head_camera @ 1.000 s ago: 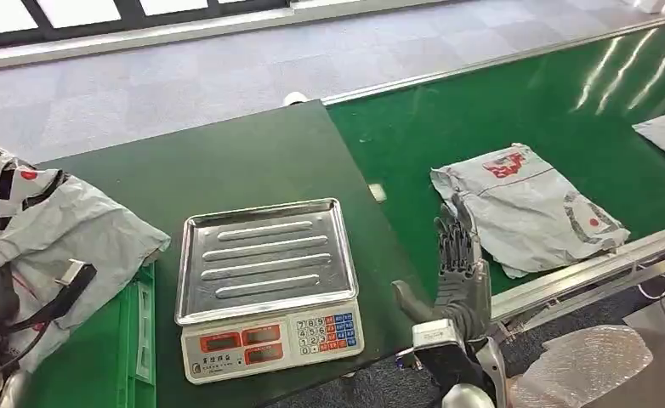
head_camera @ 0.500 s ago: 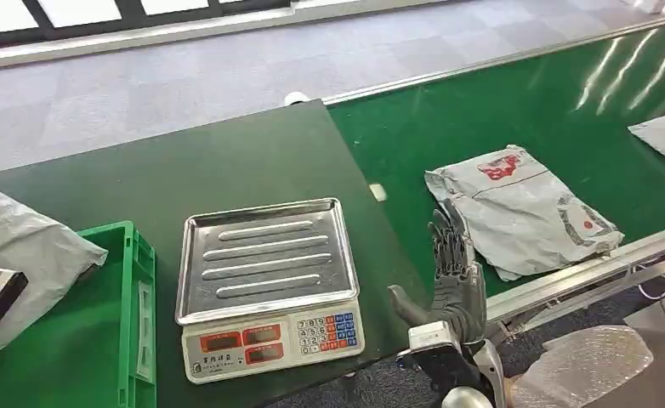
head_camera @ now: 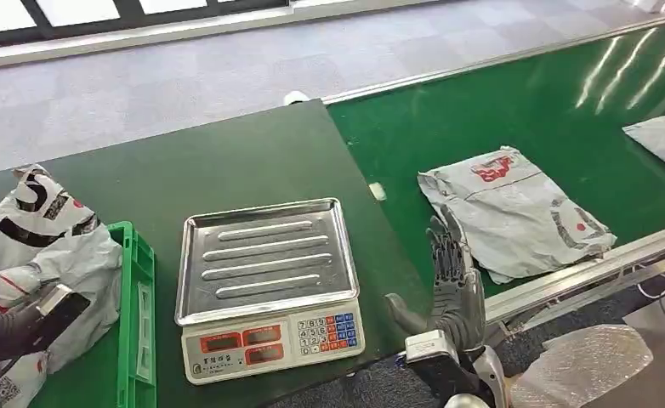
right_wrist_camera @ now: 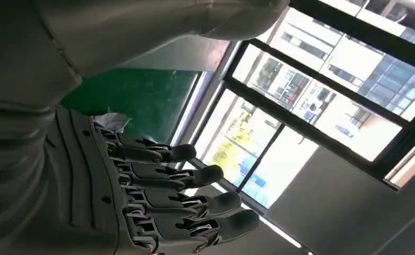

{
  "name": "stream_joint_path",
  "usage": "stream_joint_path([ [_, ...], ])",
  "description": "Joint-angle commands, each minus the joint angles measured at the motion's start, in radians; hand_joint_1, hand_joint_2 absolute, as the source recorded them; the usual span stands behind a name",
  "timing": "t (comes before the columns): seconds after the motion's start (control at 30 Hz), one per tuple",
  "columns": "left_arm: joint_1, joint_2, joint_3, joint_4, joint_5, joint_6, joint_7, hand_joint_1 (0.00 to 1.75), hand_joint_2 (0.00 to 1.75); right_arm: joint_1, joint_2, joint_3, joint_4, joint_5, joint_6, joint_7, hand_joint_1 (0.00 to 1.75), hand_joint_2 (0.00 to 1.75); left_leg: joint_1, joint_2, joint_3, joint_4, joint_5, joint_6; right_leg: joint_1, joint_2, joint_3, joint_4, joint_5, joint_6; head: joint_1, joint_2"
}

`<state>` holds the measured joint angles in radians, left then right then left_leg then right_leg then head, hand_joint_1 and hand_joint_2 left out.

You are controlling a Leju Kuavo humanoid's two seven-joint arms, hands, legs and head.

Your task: Moved the parcel from conveyor to table for the left to box.

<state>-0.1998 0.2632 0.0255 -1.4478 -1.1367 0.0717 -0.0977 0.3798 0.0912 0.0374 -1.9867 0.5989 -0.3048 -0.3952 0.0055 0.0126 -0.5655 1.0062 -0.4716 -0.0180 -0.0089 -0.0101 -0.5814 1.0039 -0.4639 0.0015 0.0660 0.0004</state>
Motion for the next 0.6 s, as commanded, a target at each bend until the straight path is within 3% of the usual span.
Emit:
stream_joint_path([
  [0.03, 0.080, -0.046, -0.068, -0.149, 0.076, -0.009, -0.015, 0.00, 0.00, 0.001, 0.009, -0.018, -0.002, -0.005, 0.009, 0.004, 0.00, 1.75, 0.000, -0.002, 0.001, -0.001, 0.001, 0.000, 0.000, -0.001, 0.001, -0.001, 0.000, 0.000, 0.000, 0.000],
  [0.27, 0.079, -0.061, -0.053, -0.155, 0.182, -0.011, -0.038, 0.00, 0.00, 0.006, 0.011, -0.021, -0.004, -0.003, 0.004, 0.004, 0.00, 1.75, 0.001, -0.002, 0.001, -0.001, 0.001, 0.000, 0.000, -0.001, 0.001, -0.001, 0.000, 0.000, 0.000, 0.000],
  [0.37, 0.084, -0.119, 0.009, -0.208, 0.532, 0.003, -0.094, 0.00, 0.00, 0.025, 0.012, -0.048, -0.005, 0.011, -0.032, 0.018, 0.00, 1.75, 0.001, -0.003, 0.001, -0.002, 0.002, 0.000, 0.001, -0.001, 0.002, -0.002, 0.000, 0.000, 0.000, 0.000],
  [0.43, 0.123, -0.120, 0.044, -0.265, 0.895, -0.091, -0.153, 0.00, 0.00, 0.012, -0.007, -0.105, 0.022, 0.064, -0.047, 0.097, 0.00, 1.75, 0.002, -0.004, 0.001, -0.001, 0.001, 0.000, 0.002, -0.002, 0.003, -0.003, 0.000, 0.001, 0.000, 0.000],
  [0.47, 0.148, -0.132, 0.060, -0.282, 1.020, -0.134, -0.178, 0.00, 0.00, -0.002, -0.014, -0.134, 0.035, 0.110, -0.054, 0.113, 0.00, 0.00, 0.002, -0.002, 0.001, -0.001, 0.001, 0.000, 0.002, -0.001, 0.003, -0.002, 0.000, 0.001, 0.000, 0.000],
  [0.5, 0.189, -0.141, 0.071, -0.302, 1.094, -0.168, -0.212, 0.00, 0.00, -0.024, -0.014, -0.160, 0.052, 0.149, -0.039, 0.132, 0.00, 0.00, 0.002, -0.001, 0.002, -0.002, 0.001, 0.000, 0.002, 0.001, 0.004, -0.004, 0.001, 0.001, 0.000, 0.000],
  [0.53, 0.236, -0.190, 0.083, -0.331, 1.130, -0.174, -0.264, 0.00, 0.00, -0.049, -0.010, -0.192, 0.066, 0.257, -0.033, 0.150, 0.00, 0.00, 0.001, 0.001, 0.003, -0.002, 0.000, 0.000, 0.001, 0.003, 0.003, -0.002, 0.001, 0.001, 0.000, 0.000],
  [0.57, 0.261, -0.225, 0.073, -0.349, 1.169, -0.200, -0.290, 0.00, 0.00, -0.067, -0.012, -0.210, 0.075, 0.356, -0.021, 0.186, 0.00, 1.75, 0.001, 0.004, 0.005, -0.004, 0.000, 0.001, 0.001, 0.006, 0.005, -0.005, 0.002, 0.001, 0.000, 0.000],
  [0.6, 0.277, -0.266, 0.053, -0.369, 1.247, -0.245, -0.330, 0.00, 0.00, -0.096, -0.038, -0.231, 0.096, 0.523, -0.039, 0.251, 0.00, 1.75, 0.000, 0.003, 0.003, -0.003, 0.000, 0.001, -0.001, 0.004, 0.004, -0.003, 0.001, 0.001, 0.000, 0.000],
])
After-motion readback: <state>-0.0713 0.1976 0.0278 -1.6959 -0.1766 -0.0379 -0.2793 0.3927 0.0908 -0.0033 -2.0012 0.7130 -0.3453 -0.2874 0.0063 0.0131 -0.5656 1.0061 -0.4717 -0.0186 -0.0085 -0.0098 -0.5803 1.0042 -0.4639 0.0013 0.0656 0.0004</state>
